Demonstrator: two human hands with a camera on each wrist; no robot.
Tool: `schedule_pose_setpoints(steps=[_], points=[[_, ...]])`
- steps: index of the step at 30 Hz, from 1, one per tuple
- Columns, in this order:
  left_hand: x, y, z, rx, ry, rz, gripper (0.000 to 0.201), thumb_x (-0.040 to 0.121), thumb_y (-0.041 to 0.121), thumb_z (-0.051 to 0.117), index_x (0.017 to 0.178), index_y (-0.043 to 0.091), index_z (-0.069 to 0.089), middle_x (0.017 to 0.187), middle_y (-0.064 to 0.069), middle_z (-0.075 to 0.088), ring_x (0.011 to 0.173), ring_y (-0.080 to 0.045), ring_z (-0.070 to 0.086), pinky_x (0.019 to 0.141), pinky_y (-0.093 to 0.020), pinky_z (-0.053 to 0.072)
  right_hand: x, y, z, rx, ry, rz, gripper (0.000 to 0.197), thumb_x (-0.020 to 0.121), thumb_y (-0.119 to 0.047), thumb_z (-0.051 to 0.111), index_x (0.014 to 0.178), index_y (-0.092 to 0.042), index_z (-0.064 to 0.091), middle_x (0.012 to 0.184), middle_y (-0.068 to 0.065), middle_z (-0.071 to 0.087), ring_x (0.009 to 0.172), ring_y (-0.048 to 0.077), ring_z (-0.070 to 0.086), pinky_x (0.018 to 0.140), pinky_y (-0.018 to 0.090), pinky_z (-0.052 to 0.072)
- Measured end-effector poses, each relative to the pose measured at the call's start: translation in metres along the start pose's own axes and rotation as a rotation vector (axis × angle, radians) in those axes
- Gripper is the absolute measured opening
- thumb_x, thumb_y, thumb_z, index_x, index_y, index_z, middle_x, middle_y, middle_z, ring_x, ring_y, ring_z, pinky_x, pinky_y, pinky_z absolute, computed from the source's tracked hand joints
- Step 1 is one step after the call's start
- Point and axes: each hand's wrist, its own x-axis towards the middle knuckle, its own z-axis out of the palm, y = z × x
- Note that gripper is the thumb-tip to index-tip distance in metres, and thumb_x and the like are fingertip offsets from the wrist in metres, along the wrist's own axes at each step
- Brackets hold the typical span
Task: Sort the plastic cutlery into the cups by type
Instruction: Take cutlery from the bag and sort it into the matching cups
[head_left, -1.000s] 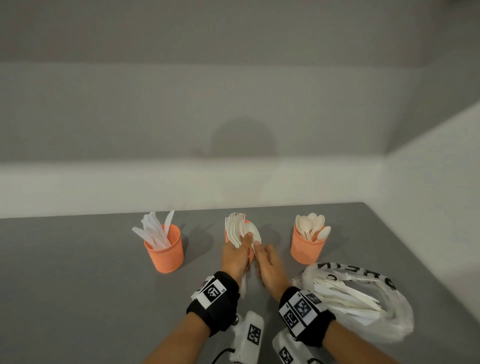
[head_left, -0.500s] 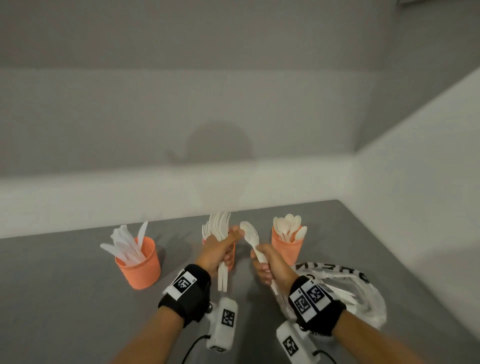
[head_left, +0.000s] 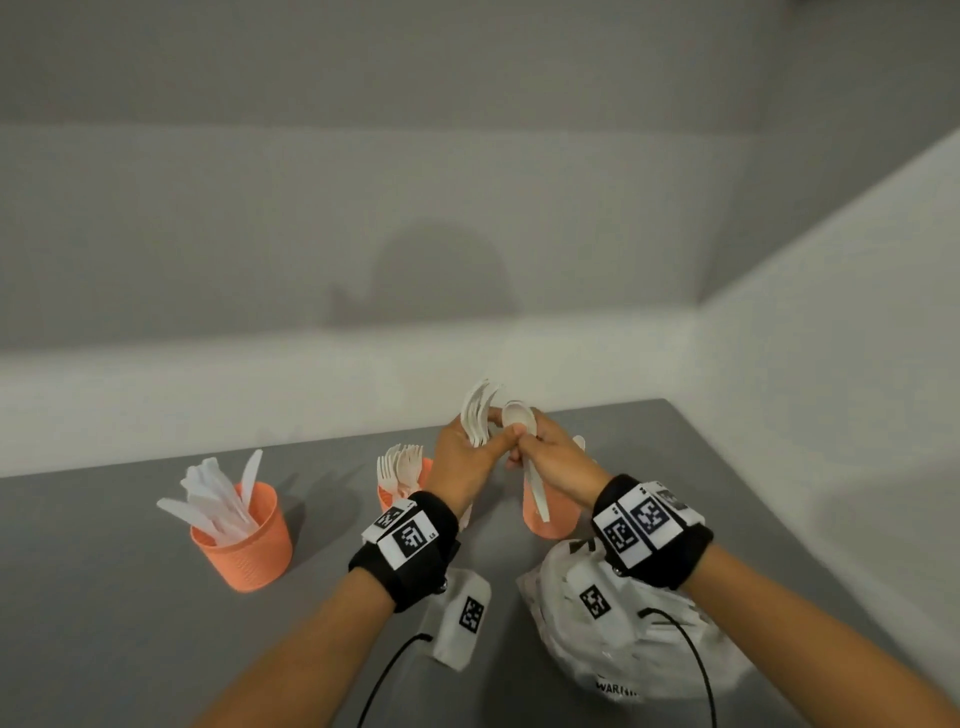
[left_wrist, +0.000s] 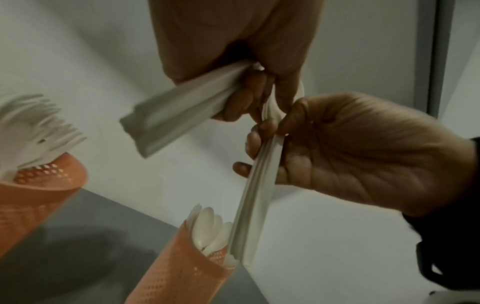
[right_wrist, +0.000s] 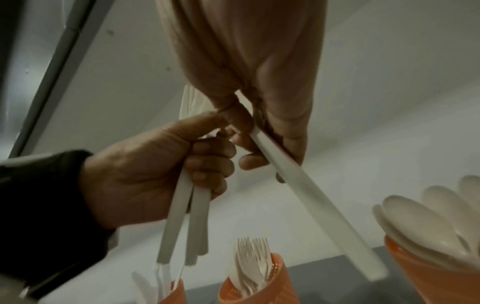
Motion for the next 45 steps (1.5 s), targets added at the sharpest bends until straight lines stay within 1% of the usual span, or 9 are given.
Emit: schedule_pose_setpoints(steps=[3, 7, 15, 25, 30, 34, 38, 42, 45], points=[[0.015, 0.001, -0.008, 0.011, 0.143, -0.04, 0.023, 0.09, 0.023, 0.058, 0.07, 0.013, 0.06, 0.036, 0.007, 0.045, 0.032, -0.002, 0.04, 0.044, -0.017, 0.04, 0.016, 0.005, -0.025, 0.161, 0.195, 0.049, 0.029, 0.092, 0.005, 0.031, 0.096, -0.013, 0.053, 0.069, 0.005, 0.053, 0.067, 0.017, 0.054, 0.07, 0.027, 0.045], [0.041, -0.012, -0.036, -0.093, 0.401, -0.064, 0.042, 0.092, 0.034, 0.054, 0.055, 0.015, 0.047, 0.043, 0.003, 0.046, 0.035, -0.005, 0.042, 0.049, -0.021, 0.042, 0.03, 0.014, -0.064, 0.206, 0.302, 0.007, 0.034, 0.089, 0.007, 0.031, 0.083, -0.016, 0.054, 0.056, -0.004, 0.066, 0.081, 0.024, 0.063, 0.083, 0.033, 0.046], [0.058, -0.056, -0.055, -0.008, 0.526, -0.069, 0.046, 0.092, 0.038, 0.052, 0.053, 0.013, 0.049, 0.052, -0.004, 0.051, 0.051, -0.018, 0.049, 0.059, -0.028, 0.044, 0.046, 0.05, -0.079, 0.106, 0.281, 0.072, 0.031, 0.09, 0.005, 0.034, 0.081, -0.017, 0.054, 0.076, 0.01, 0.063, 0.091, 0.031, 0.058, 0.085, 0.044, 0.047], [0.053, -0.116, -0.04, 0.259, 0.402, -0.08, 0.013, 0.083, 0.013, 0.066, 0.084, 0.018, 0.055, 0.071, -0.005, 0.063, 0.068, -0.022, 0.061, 0.063, -0.02, 0.045, 0.055, 0.097, -0.076, -0.28, 0.303, 0.238, 0.028, 0.083, 0.008, 0.046, 0.096, -0.013, 0.059, 0.096, 0.003, 0.06, 0.09, 0.018, 0.054, 0.061, 0.015, 0.039], [0.056, -0.125, -0.04, 0.578, 0.256, 0.092, 0.023, 0.085, 0.004, 0.061, 0.108, 0.01, 0.058, 0.093, -0.004, 0.058, 0.085, -0.018, 0.055, 0.078, -0.022, 0.039, 0.057, 0.099, -0.066, -0.468, 0.296, 0.162, 0.036, 0.074, 0.017, 0.04, 0.094, 0.001, 0.065, 0.106, 0.014, 0.066, 0.099, 0.028, 0.059, 0.079, 0.025, 0.043], [0.058, -0.122, -0.044, 0.855, 0.124, 0.21, 0.021, 0.093, 0.009, 0.048, 0.095, 0.001, 0.067, 0.095, -0.014, 0.063, 0.082, -0.027, 0.062, 0.075, -0.026, 0.042, 0.057, 0.103, -0.059, -0.606, 0.297, 0.117, 0.035, 0.079, 0.014, 0.04, 0.104, 0.003, 0.063, 0.113, 0.017, 0.058, 0.104, 0.031, 0.056, 0.086, 0.029, 0.042], [0.057, -0.118, -0.048, 1.143, 0.05, 0.297, 0.038, 0.088, 0.021, 0.036, 0.078, 0.003, 0.068, 0.08, -0.01, 0.068, 0.067, -0.031, 0.066, 0.069, -0.035, 0.053, 0.053, 0.104, -0.054, -0.928, 0.173, 0.147, 0.053, 0.087, -0.025, 0.019, 0.119, 0.001, 0.053, 0.125, 0.015, 0.053, 0.117, 0.029, 0.048, 0.1, 0.033, 0.033], [0.046, -0.117, -0.051, 1.42, -0.055, 0.23, 0.054, 0.094, 0.033, 0.025, 0.094, 0.003, 0.07, 0.098, -0.013, 0.071, 0.092, -0.029, 0.069, 0.101, -0.038, 0.029, 0.047, 0.107, -0.052, -1.23, -0.002, 0.312, 0.07, 0.09, -0.043, 0.01, 0.147, -0.004, 0.012, 0.157, 0.01, 0.014, 0.146, 0.023, 0.011, 0.117, 0.048, 0.003], [0.037, -0.119, -0.053, 1.419, -0.115, 0.077, 0.078, 0.091, 0.051, 0.009, 0.126, -0.002, 0.054, 0.134, -0.022, 0.053, 0.126, -0.034, 0.051, 0.114, -0.041, 0.023, 0.048, 0.1, -0.052, -1.279, -0.076, 0.359, 0.071, 0.095, -0.052, 0.013, 0.149, -0.006, 0.002, 0.159, 0.01, 0.001, 0.147, 0.022, 0.0, 0.116, 0.052, -0.002]])
